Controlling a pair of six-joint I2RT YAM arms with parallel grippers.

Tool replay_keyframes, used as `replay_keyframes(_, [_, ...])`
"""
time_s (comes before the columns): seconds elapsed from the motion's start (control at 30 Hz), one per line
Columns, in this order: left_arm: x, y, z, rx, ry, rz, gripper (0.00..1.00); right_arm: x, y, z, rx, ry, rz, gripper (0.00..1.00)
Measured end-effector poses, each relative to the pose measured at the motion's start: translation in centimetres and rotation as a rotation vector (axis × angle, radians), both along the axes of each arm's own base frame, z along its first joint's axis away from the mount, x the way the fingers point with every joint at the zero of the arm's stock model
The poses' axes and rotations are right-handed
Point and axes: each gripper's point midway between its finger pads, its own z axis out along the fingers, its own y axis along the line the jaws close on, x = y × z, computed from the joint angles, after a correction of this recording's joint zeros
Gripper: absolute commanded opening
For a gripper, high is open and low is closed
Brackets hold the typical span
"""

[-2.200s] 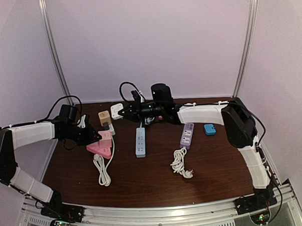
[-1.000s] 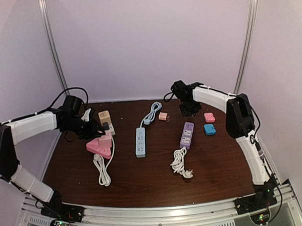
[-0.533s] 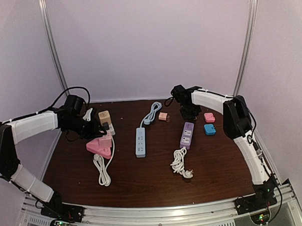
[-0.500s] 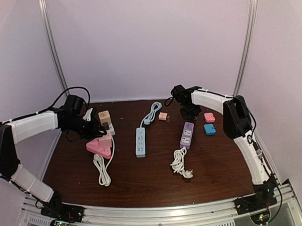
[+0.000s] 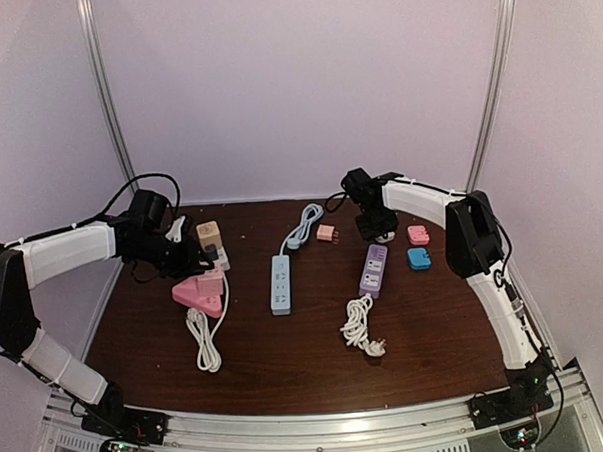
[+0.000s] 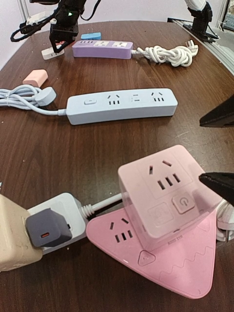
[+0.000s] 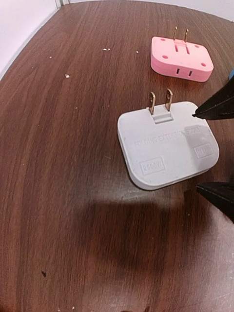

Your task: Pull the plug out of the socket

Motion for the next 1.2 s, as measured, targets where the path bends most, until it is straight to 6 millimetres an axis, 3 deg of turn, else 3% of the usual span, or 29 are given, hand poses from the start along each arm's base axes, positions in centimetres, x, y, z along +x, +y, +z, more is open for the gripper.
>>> replay_keyframes(0.27, [0.3, 0.5, 0.3, 0.023, -0.022, 0.026, 0.42, -0.4, 2.0, -0.1, 0.107, 0.016, 0.024, 0.71])
replay_keyframes(0.43, [0.6, 2.5, 2.3, 0.065, -0.103, 0.108, 0.42, -1.4, 4.6, 2.4, 0.238, -0.001, 0.064, 0.81])
replay_keyframes(0.6, [1.3, 6.0, 1.8, 0.125, -0.114, 0.226, 0.44, -2.7, 10.5, 7.2, 0.41, -0.07, 0.167, 0.88])
replay_keyframes(0.73, [0.5, 10.6, -1.8, 0.162, -0.027, 0.353, 0.53, -5.1, 16.4, 9.2, 0.532, -0.076, 0.264, 0.9])
replay_keyframes(0.83, [-0.6, 12.9, -4.2, 0.147, 0.037, 0.423, 0.65, -7.3, 20.3, 9.8, 0.609, -0.053, 0.327, 0.92])
replay_keyframes(0.93, [-0.8, 12.7, -5.7, 0.085, 0.057, 0.423, 0.71, -9.3, 24.1, 11.0, 0.687, -0.046, 0.393, 0.93])
replay_keyframes(1.03, [-0.6, 11.3, -6.9, 0.002, 0.065, 0.389, 0.71, -10.6, 27.0, 12.4, 0.758, -0.053, 0.441, 0.94])
replay_keyframes(1.2, [0.6, 9.3, -7.8, -0.124, 0.055, 0.344, 0.63, -11.9, 29.7, 12.7, 0.832, -0.038, 0.476, 0.94])
